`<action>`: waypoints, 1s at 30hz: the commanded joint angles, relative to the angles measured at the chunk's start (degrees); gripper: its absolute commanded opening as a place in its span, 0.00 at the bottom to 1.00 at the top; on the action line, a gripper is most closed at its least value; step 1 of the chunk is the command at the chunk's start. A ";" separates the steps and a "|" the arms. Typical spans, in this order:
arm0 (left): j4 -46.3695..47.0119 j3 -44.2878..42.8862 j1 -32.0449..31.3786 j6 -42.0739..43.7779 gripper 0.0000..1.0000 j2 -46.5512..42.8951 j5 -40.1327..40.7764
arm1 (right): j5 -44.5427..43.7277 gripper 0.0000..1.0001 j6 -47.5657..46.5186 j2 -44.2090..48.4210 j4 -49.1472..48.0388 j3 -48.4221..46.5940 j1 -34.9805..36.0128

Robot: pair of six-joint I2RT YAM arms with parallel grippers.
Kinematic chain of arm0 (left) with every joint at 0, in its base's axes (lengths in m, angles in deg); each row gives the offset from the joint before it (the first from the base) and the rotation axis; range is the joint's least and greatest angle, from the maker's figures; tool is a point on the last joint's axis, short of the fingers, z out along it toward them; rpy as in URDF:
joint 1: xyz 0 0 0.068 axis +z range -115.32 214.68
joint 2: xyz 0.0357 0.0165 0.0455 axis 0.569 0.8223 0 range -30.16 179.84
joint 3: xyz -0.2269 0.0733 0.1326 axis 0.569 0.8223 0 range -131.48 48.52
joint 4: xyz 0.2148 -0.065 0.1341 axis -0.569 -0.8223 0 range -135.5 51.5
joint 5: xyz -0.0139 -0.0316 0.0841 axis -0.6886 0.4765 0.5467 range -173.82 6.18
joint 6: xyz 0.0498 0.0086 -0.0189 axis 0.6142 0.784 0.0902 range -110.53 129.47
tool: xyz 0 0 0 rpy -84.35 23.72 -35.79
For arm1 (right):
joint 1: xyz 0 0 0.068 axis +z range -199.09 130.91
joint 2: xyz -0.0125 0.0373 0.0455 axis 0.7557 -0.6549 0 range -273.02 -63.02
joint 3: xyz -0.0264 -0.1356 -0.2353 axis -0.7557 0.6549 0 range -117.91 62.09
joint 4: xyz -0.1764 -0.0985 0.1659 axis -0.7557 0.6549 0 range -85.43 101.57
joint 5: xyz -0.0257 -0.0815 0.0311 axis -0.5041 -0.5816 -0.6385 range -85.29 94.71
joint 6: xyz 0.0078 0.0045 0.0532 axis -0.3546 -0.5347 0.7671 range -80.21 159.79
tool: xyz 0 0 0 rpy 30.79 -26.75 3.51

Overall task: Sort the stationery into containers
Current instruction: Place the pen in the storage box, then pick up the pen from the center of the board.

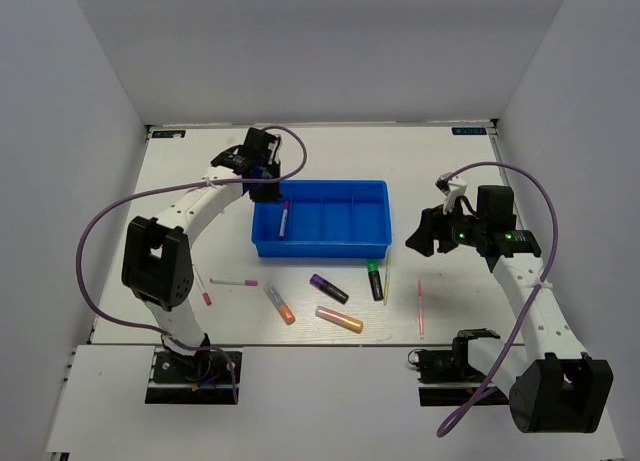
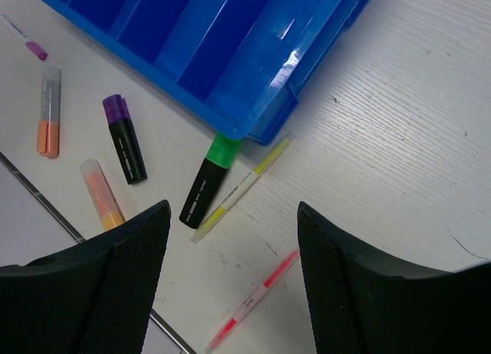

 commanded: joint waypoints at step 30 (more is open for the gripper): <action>-20.50 32.87 5.07 -55.41 0.47 -33.37 17.38 | 2.85 0.44 -1.73 -1.11 3.03 -2.52 -0.02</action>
